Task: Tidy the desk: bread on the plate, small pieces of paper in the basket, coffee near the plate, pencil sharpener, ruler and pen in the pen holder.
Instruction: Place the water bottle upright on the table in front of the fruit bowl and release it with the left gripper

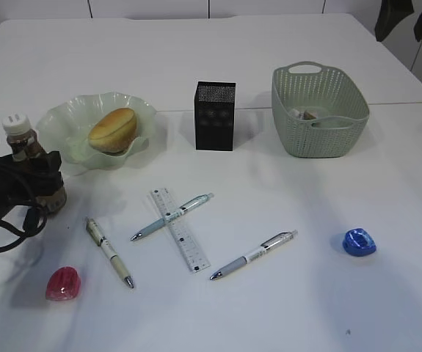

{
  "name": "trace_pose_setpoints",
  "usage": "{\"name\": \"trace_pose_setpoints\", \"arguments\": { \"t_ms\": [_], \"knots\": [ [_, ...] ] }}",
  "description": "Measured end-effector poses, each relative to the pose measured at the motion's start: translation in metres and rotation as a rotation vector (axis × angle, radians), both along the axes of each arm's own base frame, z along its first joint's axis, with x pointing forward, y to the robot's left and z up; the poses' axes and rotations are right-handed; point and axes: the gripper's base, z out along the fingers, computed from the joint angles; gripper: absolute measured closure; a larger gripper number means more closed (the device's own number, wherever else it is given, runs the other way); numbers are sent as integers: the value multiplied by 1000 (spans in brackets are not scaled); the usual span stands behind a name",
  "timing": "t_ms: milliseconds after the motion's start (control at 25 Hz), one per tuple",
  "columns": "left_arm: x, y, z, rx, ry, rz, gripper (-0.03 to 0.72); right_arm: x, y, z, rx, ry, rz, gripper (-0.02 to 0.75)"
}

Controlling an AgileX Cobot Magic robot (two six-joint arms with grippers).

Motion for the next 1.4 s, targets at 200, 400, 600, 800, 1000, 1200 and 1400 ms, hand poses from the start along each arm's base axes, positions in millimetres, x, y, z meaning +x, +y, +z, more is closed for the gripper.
{"name": "trace_pose_setpoints", "arguments": {
  "t_ms": [200,400,600,800,1000,1200,1400],
  "knots": [
    [0,0,1,0,-7,0,120,0,0,0,0,0,0,293],
    [-10,2,-6,8,33,-1,119,0,0,0,0,0,0,293],
    [-19,4,-11,15,65,-2,119,0,0,0,0,0,0,293],
    [-20,4,-11,17,69,-5,119,0,0,0,0,0,0,293],
    [-21,3,-4,15,47,-19,119,0,0,0,0,0,0,293],
    [-24,3,15,6,-8,-27,119,0,0,0,0,0,0,294],
    [-26,2,34,-2,-34,-41,119,0,0,0,0,0,0,294]
  ]
}}
